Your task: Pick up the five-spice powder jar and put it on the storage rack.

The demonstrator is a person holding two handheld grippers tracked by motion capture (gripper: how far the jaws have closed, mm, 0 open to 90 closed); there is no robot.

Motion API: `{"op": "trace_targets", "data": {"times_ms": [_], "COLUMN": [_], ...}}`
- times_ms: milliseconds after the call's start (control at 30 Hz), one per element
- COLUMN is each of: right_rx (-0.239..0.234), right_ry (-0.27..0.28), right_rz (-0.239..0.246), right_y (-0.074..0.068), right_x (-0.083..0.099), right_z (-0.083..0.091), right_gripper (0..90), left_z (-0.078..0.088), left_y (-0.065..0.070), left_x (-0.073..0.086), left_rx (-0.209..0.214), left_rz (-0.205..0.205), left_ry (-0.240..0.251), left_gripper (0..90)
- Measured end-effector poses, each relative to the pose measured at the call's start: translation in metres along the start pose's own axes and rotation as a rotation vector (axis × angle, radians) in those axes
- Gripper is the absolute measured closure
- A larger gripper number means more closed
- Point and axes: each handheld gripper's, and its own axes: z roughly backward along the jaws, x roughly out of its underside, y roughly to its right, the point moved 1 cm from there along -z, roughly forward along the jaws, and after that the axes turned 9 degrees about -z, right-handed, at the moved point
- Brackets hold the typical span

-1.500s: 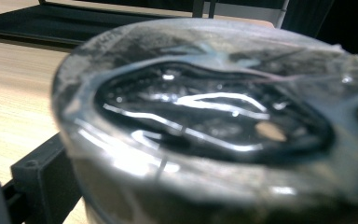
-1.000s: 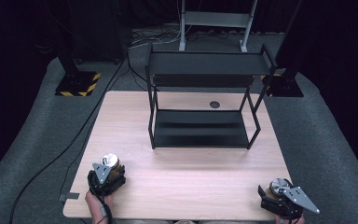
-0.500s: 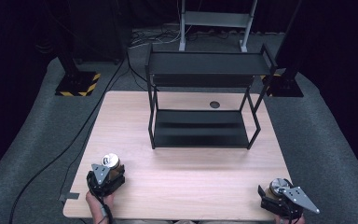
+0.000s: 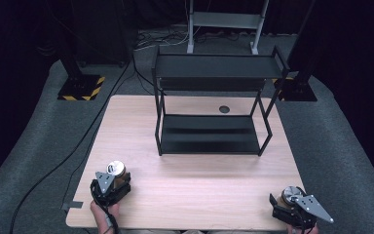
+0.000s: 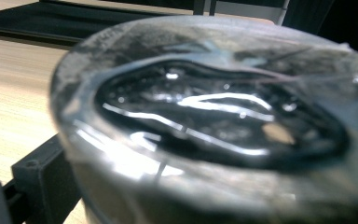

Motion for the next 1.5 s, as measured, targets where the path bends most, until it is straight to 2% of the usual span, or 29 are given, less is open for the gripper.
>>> {"op": "trace_targets", "data": {"times_ms": [867, 1500], "right_rx": [-0.004, -0.005], "right_ry": [-0.001, -0.001], "right_rz": [0.003, 0.003], "right_y": [0.0, 0.001], "right_x": [0.0, 0.0], "right_z": [0.0, 0.0], "right_gripper": [0.0, 0.0], "left_z": [-0.001, -0.005], "left_y": [0.015, 0.026], "left_x": [-0.009, -0.012], "left_rx": [0.076, 0.125], "left_rz": [-0.039, -0.039], "left_ry": [0.007, 0.016], "left_gripper": [31.0, 31.0]}}
